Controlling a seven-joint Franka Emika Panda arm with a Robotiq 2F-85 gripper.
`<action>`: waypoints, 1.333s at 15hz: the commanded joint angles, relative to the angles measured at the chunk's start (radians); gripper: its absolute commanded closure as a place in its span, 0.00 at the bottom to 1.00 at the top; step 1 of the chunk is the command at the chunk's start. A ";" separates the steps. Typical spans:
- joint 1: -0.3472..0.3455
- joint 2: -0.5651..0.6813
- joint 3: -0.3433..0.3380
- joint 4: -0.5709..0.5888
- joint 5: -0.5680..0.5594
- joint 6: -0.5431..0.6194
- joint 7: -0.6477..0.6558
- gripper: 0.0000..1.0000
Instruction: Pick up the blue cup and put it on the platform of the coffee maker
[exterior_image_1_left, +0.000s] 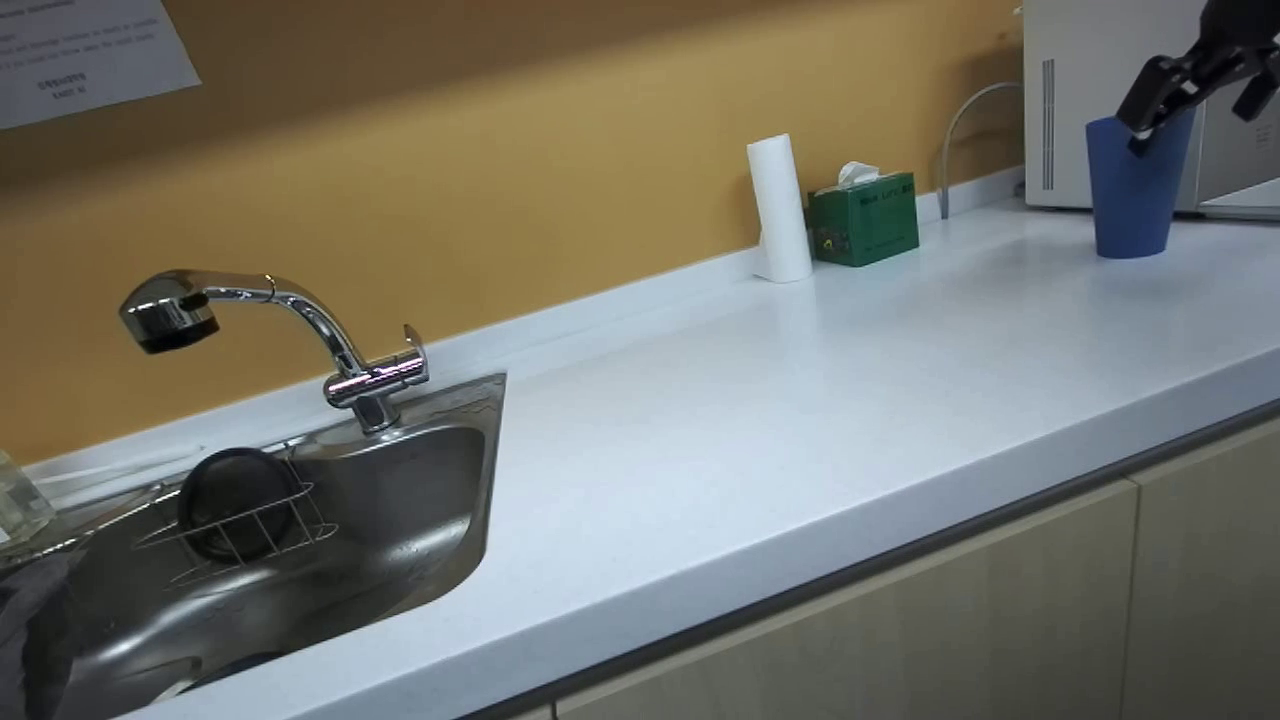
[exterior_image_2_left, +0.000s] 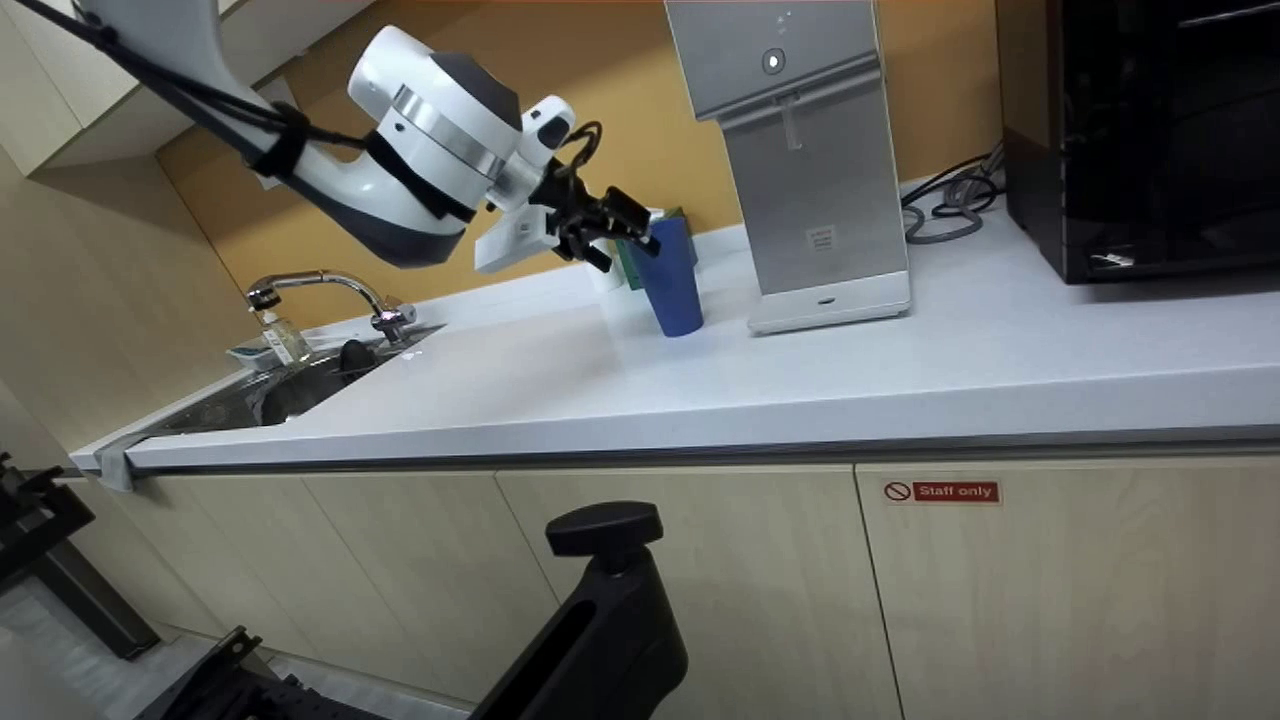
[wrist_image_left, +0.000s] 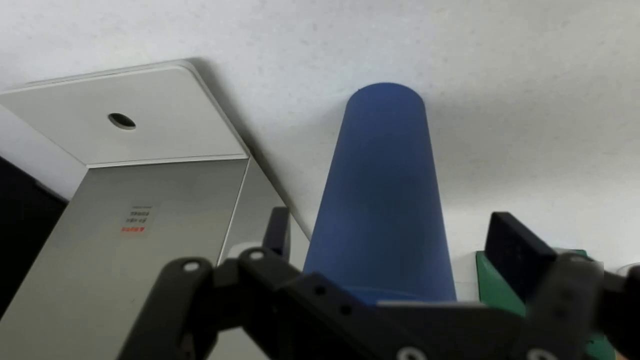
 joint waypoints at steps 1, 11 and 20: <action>0.001 0.018 0.000 0.010 -0.002 -0.002 0.000 0.00; 0.045 0.049 -0.084 0.076 -0.234 0.056 0.244 0.00; 0.091 0.140 -0.105 0.181 -0.514 0.120 0.562 0.00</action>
